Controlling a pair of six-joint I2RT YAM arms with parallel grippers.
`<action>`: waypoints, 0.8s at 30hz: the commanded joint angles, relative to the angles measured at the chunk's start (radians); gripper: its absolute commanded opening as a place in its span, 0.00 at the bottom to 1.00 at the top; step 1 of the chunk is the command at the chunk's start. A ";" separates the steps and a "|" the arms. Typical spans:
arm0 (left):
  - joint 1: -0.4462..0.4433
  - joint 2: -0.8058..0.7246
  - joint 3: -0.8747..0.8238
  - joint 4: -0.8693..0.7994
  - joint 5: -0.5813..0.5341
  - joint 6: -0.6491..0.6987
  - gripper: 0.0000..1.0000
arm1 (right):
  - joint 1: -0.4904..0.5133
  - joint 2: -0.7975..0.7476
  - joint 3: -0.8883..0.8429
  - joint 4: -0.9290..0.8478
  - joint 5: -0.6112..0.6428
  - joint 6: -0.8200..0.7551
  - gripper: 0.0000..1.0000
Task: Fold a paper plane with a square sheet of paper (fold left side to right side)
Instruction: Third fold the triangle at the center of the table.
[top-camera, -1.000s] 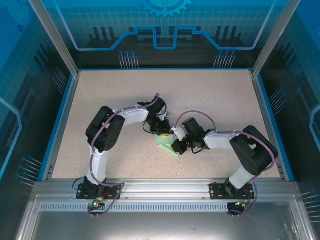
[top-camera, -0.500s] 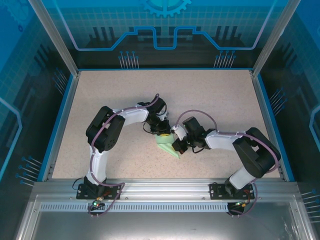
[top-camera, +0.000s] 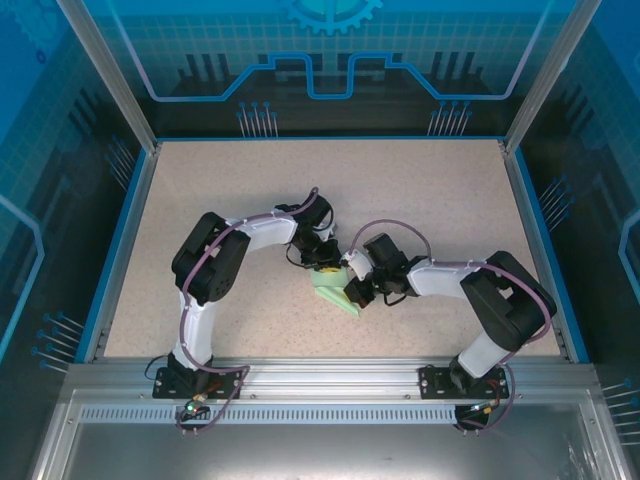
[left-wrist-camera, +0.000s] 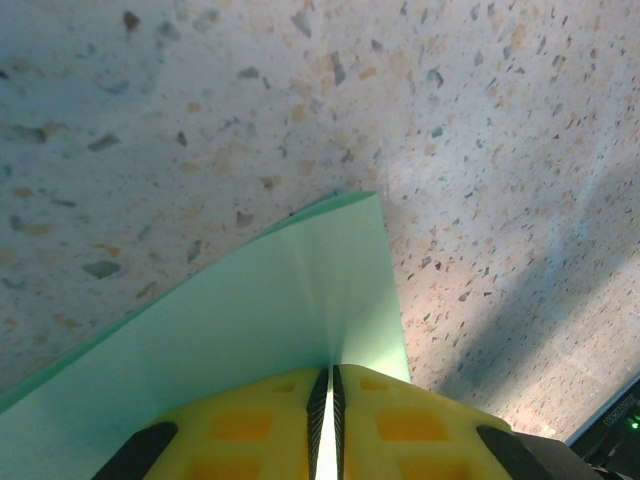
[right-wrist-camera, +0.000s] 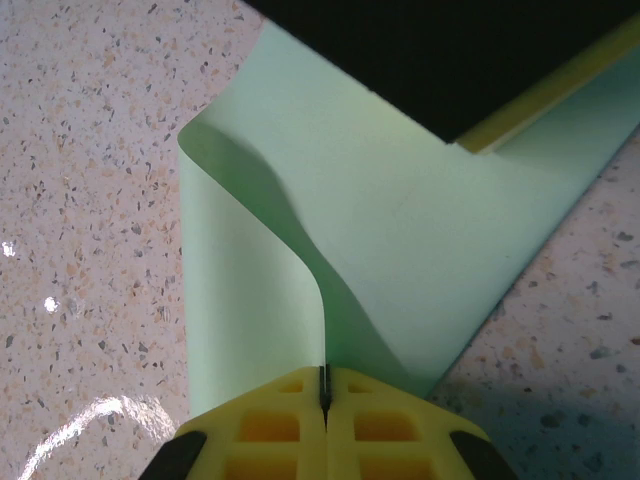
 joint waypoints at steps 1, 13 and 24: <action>-0.019 0.047 -0.020 -0.057 -0.054 0.011 0.16 | -0.007 0.033 -0.005 -0.028 0.006 0.015 0.00; -0.012 0.017 0.072 -0.126 -0.052 0.050 0.23 | 0.026 0.068 -0.002 -0.098 0.013 0.074 0.00; 0.086 -0.094 0.109 -0.175 -0.057 0.071 0.40 | 0.038 0.077 0.004 -0.104 0.007 0.065 0.00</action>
